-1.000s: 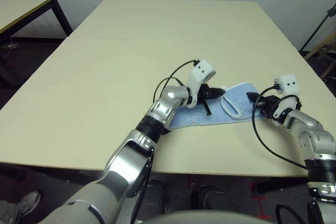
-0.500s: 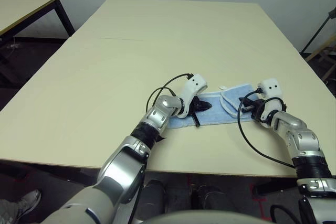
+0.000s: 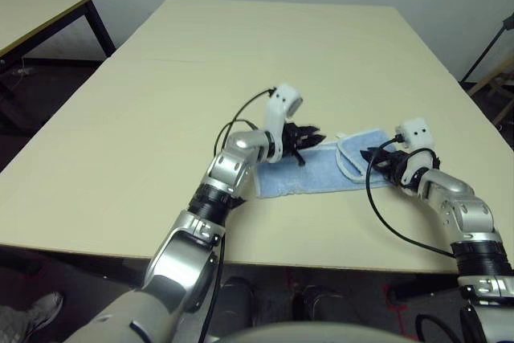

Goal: Fold the towel and set it aside.

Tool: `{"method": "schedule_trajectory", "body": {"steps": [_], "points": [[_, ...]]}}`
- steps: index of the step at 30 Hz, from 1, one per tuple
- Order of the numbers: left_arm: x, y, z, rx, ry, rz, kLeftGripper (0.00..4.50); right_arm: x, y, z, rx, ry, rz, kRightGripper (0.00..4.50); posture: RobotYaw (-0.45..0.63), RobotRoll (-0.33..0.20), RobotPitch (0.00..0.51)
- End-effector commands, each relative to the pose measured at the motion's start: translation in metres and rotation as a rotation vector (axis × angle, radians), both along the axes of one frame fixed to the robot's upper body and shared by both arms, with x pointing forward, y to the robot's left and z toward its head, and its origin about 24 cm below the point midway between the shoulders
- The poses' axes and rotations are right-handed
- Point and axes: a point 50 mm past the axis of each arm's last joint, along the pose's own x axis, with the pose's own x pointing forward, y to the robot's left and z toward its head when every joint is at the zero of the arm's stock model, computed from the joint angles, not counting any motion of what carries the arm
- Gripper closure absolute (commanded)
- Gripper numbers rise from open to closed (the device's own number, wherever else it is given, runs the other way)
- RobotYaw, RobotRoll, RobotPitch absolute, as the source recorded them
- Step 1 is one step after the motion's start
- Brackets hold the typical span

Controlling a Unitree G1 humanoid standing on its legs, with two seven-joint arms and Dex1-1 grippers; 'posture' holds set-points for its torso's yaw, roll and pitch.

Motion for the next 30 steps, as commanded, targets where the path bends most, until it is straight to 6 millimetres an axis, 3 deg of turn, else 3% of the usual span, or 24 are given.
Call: {"method": "schedule_trajectory", "body": {"steps": [1,2,3,12,17,22,30], "points": [[-0.01,0.02,0.007,-0.059,0.134,0.111,0.74,0.002,-0.009,0.021,-0.034,-0.082,0.04,0.56,0.14,0.0,0.089],[-0.015,0.028,0.008,-0.096,0.191,0.132,0.36,0.003,-0.012,0.027,-0.045,-0.099,0.049,0.13,0.14,0.0,0.089],[-0.021,0.036,0.008,-0.124,0.248,0.152,0.04,0.004,-0.014,0.034,-0.046,-0.123,0.066,0.0,0.15,0.0,0.096],[-0.055,0.079,-0.027,-0.214,0.635,0.224,0.04,0.001,-0.024,0.064,-0.073,-0.149,0.285,0.0,0.2,0.0,0.129],[-0.072,0.086,-0.044,-0.213,0.732,0.18,0.04,-0.005,-0.036,0.072,-0.103,-0.117,0.367,0.0,0.2,0.0,0.141],[-0.086,0.09,-0.062,-0.098,0.844,0.156,0.04,-0.01,-0.042,0.078,-0.107,-0.1,0.377,0.0,0.18,0.0,0.136],[-0.084,0.088,-0.079,0.033,0.945,0.168,0.04,-0.022,-0.045,0.087,-0.097,-0.1,0.36,0.0,0.15,0.0,0.119]]}}
